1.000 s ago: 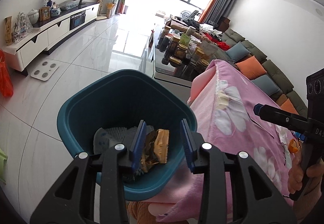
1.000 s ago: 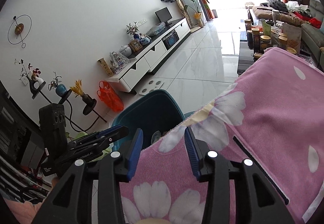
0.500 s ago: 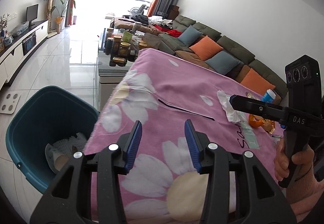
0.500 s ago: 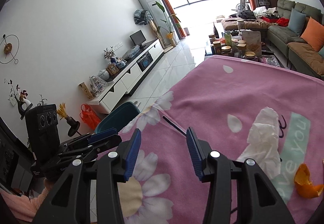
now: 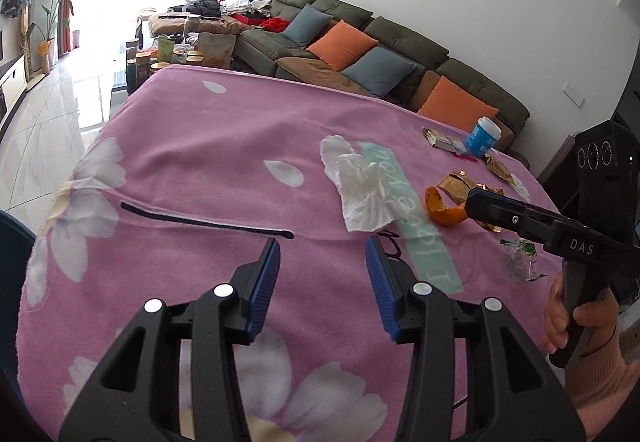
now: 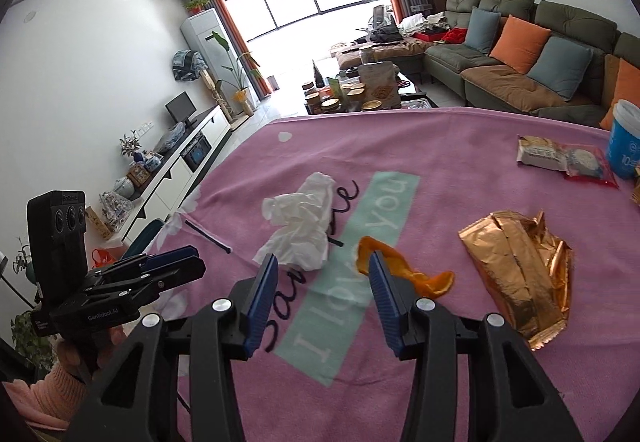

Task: Collect trash
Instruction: 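Move both open tools back over the remaining trash on the table, then grasp the white tissue with the left tool while the right tool grasps the second orange peel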

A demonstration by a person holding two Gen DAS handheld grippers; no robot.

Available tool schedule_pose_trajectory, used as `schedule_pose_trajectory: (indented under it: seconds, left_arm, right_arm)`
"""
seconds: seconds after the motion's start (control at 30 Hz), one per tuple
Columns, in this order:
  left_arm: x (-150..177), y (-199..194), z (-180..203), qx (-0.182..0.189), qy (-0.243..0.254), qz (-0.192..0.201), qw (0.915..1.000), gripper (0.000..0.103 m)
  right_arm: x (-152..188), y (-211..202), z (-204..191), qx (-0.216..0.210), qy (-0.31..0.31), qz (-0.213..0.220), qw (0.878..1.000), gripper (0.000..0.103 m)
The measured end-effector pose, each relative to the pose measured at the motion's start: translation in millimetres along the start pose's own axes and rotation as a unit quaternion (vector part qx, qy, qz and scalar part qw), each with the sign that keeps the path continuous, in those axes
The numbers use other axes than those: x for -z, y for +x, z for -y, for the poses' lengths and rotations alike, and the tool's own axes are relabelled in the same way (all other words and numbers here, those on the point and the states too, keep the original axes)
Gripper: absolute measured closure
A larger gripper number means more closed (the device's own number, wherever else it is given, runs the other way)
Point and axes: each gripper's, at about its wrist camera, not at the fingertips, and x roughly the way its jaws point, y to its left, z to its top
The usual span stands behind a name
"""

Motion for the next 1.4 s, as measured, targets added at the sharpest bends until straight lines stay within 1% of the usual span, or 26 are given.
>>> schedule_pose_trajectory:
  seconds: [0.13,0.17,0.2,0.27,0.5,0.63,0.67,0.7,0.73,0.77,0.8,0.83,0.87,0.9,1.03,1.13,1.33,1.4]
  left_arm:
    - [-11,23,9,0.007,-0.001,-0.017,0.9998,0.059]
    - [-13,27,10,0.007,-0.002,-0.020,0.9998,0.059]
    - [-17,31,12,0.007,-0.004,-0.024,0.9997,0.059]
    - [-21,38,13,0.006,-0.007,-0.030,0.9995,0.059]
    - [-35,68,14,0.006,-0.022,-0.071,0.9972,0.058]
    - [-39,78,18,0.007,-0.018,-0.078,0.9968,0.058]
    - [-40,80,19,0.008,-0.019,-0.080,0.9966,0.059]
    - [-41,82,19,0.009,-0.019,-0.082,0.9964,0.063]
    - [-40,82,20,0.008,-0.017,-0.083,0.9964,0.065]
    - [-40,82,20,0.006,-0.014,-0.083,0.9965,0.069]
    - [-39,83,21,0.006,-0.011,-0.084,0.9964,0.076]
    - [-39,84,22,0.010,-0.011,-0.087,0.9961,0.079]
    - [-38,85,22,0.012,-0.011,-0.089,0.9959,0.087]
    - [-37,85,23,0.012,-0.010,-0.089,0.9959,0.093]
    - [-35,82,23,0.014,-0.011,-0.084,0.9963,0.096]
    - [-33,76,25,0.015,-0.009,-0.075,0.9970,0.097]
    - [-27,45,23,0.017,-0.003,-0.047,0.9988,0.098]
    - [-25,33,18,0.016,-0.007,-0.038,0.9991,0.098]
  right_arm:
    - [1,2,16,0.030,0.006,0.000,1.000,0.058]
    - [1,4,18,0.033,0.006,-0.002,0.999,0.057]
    - [2,4,20,0.037,0.006,-0.005,0.999,0.053]
    - [4,8,22,0.047,-0.001,-0.010,0.999,0.052]
    - [8,20,21,0.069,-0.013,-0.032,0.997,0.052]
    - [11,25,18,0.083,-0.027,-0.045,0.995,0.053]
    - [12,25,18,0.085,-0.031,-0.048,0.995,0.059]
    - [12,25,17,0.085,-0.034,-0.050,0.995,0.067]
    - [13,25,17,0.085,-0.035,-0.050,0.995,0.070]
    - [13,24,18,0.085,-0.035,-0.051,0.994,0.073]
    - [13,25,19,0.085,-0.036,-0.052,0.994,0.078]
    - [13,25,20,0.084,-0.035,-0.053,0.994,0.081]
    - [14,25,21,0.085,-0.033,-0.053,0.994,0.087]
    - [13,25,22,0.084,-0.032,-0.053,0.995,0.090]
    - [12,20,23,0.077,-0.029,-0.045,0.996,0.094]
    - [12,16,21,0.067,-0.029,-0.040,0.997,0.100]
    - [9,11,14,0.041,-0.028,-0.029,0.998,0.101]
    - [8,8,11,0.033,-0.028,-0.024,0.999,0.101]
